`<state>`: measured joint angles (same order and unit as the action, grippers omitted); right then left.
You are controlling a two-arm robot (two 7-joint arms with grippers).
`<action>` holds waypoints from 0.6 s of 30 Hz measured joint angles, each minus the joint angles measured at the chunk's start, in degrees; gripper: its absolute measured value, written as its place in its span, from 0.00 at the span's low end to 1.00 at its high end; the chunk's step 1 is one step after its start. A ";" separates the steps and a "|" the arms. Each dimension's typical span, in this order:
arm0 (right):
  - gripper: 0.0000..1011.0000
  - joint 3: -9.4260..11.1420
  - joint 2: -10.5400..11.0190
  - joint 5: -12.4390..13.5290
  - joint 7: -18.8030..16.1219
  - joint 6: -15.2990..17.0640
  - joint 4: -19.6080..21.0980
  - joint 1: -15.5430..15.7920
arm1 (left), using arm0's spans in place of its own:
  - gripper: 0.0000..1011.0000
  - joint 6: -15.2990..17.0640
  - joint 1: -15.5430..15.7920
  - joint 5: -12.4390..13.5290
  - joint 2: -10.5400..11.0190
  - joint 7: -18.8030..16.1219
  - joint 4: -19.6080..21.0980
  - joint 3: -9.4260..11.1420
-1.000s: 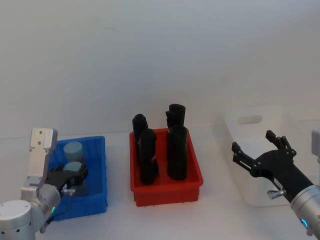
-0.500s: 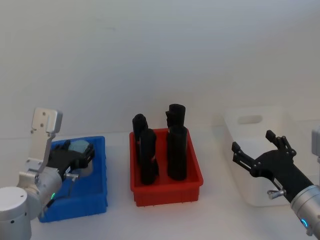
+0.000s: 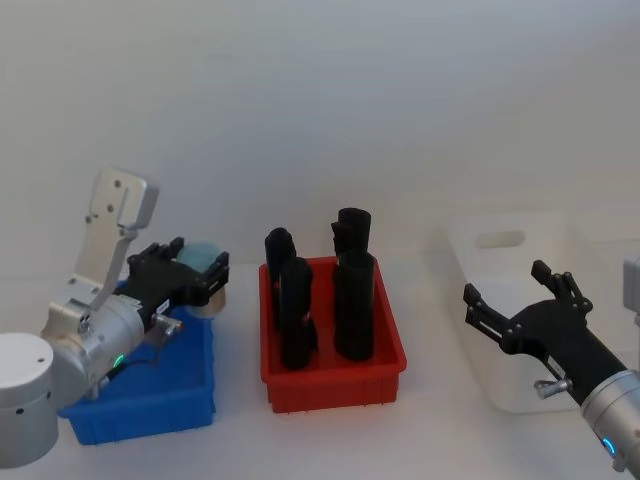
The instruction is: Pick the cotton swabs from the blue box and place them into the white box.
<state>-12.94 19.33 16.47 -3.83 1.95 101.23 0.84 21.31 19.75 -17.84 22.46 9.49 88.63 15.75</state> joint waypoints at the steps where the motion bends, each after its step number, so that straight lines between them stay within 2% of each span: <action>1: 0.99 0.00 0.00 0.00 0.00 0.00 0.00 0.00 | 0.65 0.54 0.27 0.25 0.03 1.09 0.63 0.07; 8: 0.99 0.00 0.00 0.00 0.00 0.00 0.00 0.00 | 0.65 3.24 1.70 0.98 -0.01 5.95 2.64 0.33; 18: 0.99 0.00 0.00 0.00 0.00 0.00 0.00 0.00 | 0.65 7.58 5.07 0.97 -0.78 15.33 4.01 0.96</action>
<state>-12.94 19.33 16.47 -3.83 1.95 101.23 0.84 28.89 24.82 -16.87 21.68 24.82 92.64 16.71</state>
